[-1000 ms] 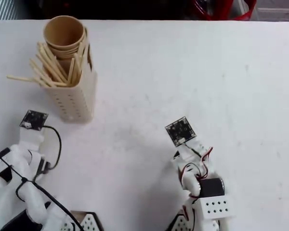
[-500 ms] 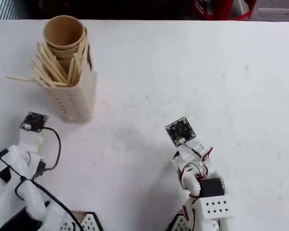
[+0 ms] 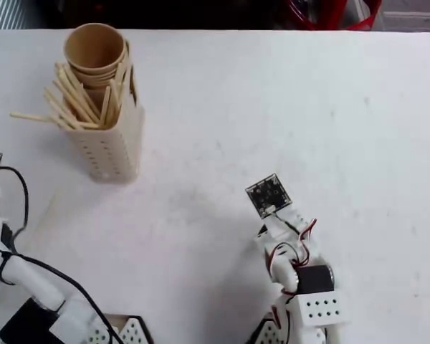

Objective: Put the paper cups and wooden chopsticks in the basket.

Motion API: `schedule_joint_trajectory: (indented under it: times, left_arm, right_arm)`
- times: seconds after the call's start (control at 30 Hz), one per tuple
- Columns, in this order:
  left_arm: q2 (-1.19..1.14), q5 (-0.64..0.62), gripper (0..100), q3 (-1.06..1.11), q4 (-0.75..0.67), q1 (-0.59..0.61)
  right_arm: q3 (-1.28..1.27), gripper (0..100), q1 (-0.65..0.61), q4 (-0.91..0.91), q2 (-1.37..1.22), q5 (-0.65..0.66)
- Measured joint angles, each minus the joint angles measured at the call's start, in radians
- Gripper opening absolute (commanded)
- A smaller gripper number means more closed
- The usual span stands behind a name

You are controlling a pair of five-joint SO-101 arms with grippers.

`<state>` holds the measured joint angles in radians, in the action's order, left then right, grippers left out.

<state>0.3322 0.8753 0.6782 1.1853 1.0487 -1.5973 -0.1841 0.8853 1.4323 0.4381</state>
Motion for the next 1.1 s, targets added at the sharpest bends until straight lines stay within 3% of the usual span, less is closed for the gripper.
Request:
schedule_joint_trajectory:
  times: [0.3,0.5,0.67,0.8,0.97,1.1]
  left_arm:
    - [0.000,-0.132,6,-0.170,0.069,0.000]
    - [0.000,0.066,23,-0.075,0.080,-0.051]
    - [0.000,0.253,22,0.077,-0.055,-0.060]
    - [0.000,0.310,25,0.144,-0.160,-0.057]
    - [-0.005,0.451,24,0.176,-0.180,-0.058]
    - [-0.086,0.468,23,0.184,-0.262,-0.058]
  right_arm:
    - [0.000,1.8,0.000,0.000,0.000,0.000]
    - [0.000,1.8,0.000,0.000,0.000,0.000]
    - [0.000,1.8,0.000,0.000,0.000,0.000]
    - [0.000,1.8,0.000,0.000,0.000,0.000]
    - [0.000,1.8,0.000,0.000,0.000,0.000]
    - [0.000,1.8,0.000,0.000,0.000,0.000]
